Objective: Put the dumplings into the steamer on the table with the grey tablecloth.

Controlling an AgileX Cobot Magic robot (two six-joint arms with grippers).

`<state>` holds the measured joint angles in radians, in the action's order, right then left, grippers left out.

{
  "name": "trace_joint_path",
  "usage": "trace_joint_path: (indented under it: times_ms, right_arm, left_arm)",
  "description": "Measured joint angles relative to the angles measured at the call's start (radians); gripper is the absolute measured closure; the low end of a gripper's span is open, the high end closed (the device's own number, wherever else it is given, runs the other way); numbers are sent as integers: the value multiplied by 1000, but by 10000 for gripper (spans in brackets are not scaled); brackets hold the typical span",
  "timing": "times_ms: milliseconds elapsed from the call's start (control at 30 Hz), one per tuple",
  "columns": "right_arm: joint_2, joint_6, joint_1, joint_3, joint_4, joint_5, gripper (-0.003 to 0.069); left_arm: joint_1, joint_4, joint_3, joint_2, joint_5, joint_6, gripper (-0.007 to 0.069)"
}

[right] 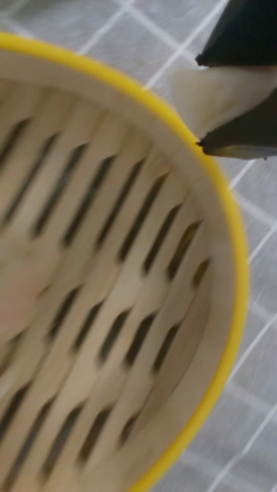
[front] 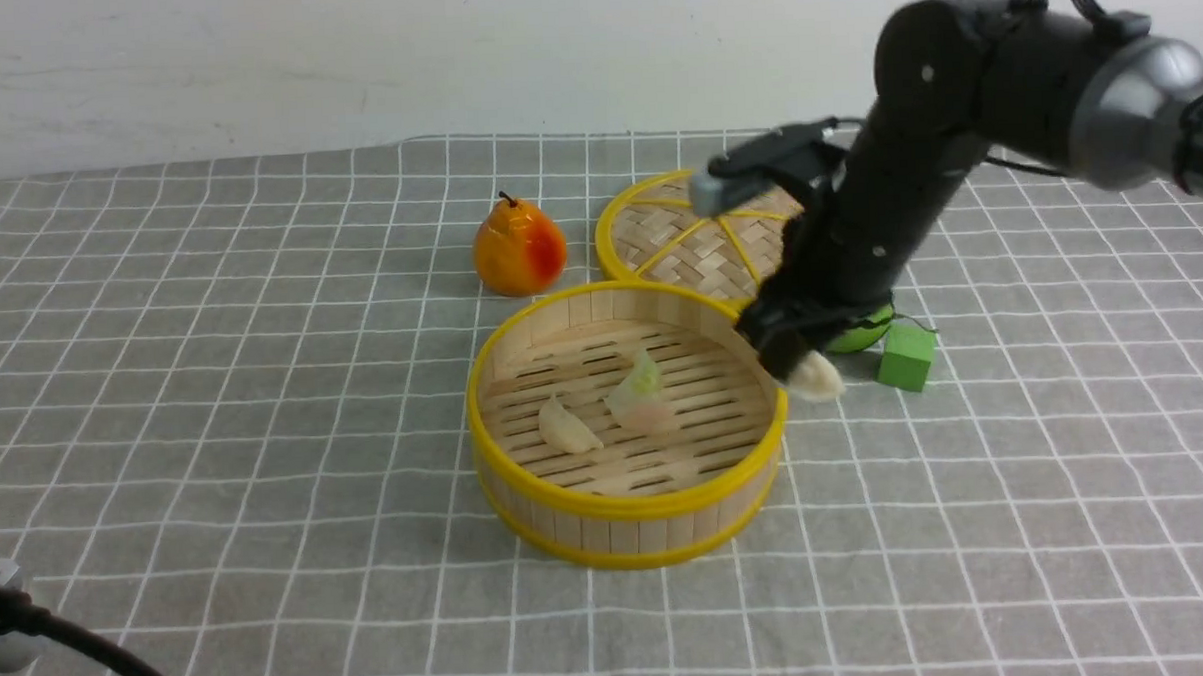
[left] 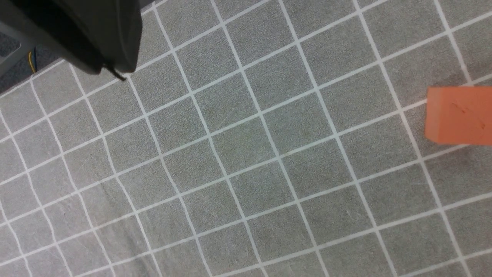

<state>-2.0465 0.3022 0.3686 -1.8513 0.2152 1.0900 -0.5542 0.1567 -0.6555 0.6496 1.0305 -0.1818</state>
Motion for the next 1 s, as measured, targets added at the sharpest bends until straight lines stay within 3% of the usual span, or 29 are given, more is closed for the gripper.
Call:
trace_joint_path:
  times_ms: [200,467,667,767,867,1000]
  right_arm:
    - [-55,-2,18,-26,123,-196,438]
    - [-178,-32,17,-26,162,-275,434]
    - [-197,-52,17,-26,166,-266,326]
    - [-167,-53,17,-26,166,-218,307]
    - [-123,-48,17,-26,166,-164,323]
    - [11,22,17,-23,173,5,452]
  left_arm:
    - [0,0,0,0,-26,0,586]
    - [0,-1,0,-2,-90,9,579]
    - [0,25,0,-43,-139,87,575]
    - [0,37,1,-92,-155,101,571]
    - [0,43,10,-149,-175,110,568]
    - [0,45,102,-348,-241,133,568]
